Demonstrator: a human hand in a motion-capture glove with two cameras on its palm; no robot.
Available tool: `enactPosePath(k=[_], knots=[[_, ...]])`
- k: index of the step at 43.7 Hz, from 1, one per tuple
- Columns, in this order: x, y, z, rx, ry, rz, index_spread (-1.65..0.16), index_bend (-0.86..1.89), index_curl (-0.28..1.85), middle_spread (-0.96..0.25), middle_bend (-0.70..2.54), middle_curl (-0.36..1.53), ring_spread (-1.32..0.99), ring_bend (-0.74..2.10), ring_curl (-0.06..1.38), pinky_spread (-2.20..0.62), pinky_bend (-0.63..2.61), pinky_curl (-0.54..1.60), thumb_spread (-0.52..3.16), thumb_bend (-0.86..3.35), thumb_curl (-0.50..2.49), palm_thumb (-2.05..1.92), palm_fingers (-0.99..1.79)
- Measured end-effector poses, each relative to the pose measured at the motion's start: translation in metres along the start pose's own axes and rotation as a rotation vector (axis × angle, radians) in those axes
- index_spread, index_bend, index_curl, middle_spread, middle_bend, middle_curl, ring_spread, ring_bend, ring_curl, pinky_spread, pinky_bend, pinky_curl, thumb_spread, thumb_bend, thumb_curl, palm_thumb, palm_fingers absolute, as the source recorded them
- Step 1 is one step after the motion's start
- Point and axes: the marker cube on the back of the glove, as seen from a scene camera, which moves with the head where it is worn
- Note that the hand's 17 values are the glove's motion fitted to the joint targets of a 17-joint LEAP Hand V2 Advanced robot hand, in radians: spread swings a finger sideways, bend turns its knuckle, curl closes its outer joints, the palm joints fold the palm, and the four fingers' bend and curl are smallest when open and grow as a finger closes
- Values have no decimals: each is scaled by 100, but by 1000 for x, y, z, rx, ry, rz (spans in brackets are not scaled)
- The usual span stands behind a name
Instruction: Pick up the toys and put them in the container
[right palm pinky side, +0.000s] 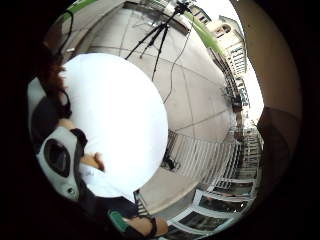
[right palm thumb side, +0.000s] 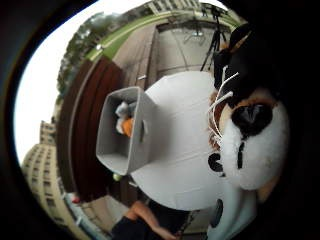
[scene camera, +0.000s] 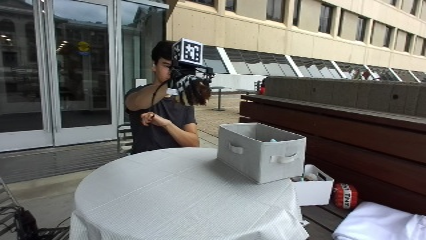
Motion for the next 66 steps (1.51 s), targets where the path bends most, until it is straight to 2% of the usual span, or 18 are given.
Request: enactPosePath(k=[3,11,29,38,45,48,49,53,54,56,66], knots=[[-26,-6,-6,90,0,-130,-39,18,40,-51,23,44,-45,104,48,-45,89,35,63,23,83,77,105],[-113,7,-23,140,-34,-145,-41,16,41,-51,19,46,-45,103,47,-45,88,35,64,22,87,77,105],[-278,49,-21,159,-80,-342,-42,16,44,-51,16,49,-45,103,47,-45,87,36,66,20,94,77,104],[-302,45,-6,139,-121,-363,-42,15,46,-49,15,49,-45,103,47,-45,89,37,68,19,97,77,102],[-295,28,17,39,-166,-381,-43,15,47,-47,14,48,-46,104,47,-44,90,37,70,18,99,77,99],[-289,21,27,-3,-191,-412,-43,13,48,-43,10,46,-46,104,47,-44,96,39,74,16,99,74,89],[-289,23,29,-14,-205,-422,-42,5,45,-39,8,45,-46,101,46,-43,103,42,80,12,96,66,78],[-293,37,32,-12,-255,-444,-41,5,42,-28,1,38,-43,110,48,-41,118,45,99,6,87,53,61],[-291,38,32,-5,-258,-446,-40,-18,33,-22,-5,35,-37,98,44,-39,138,51,97,-17,77,20,17],[-283,38,31,11,-254,-447,-38,-5,36,-17,4,36,-31,94,48,-36,151,55,95,-21,71,0,-4],[-211,35,22,129,-88,-396,-36,10,25,-4,17,32,-13,71,33,-14,145,47,93,-13,52,-15,-20]])
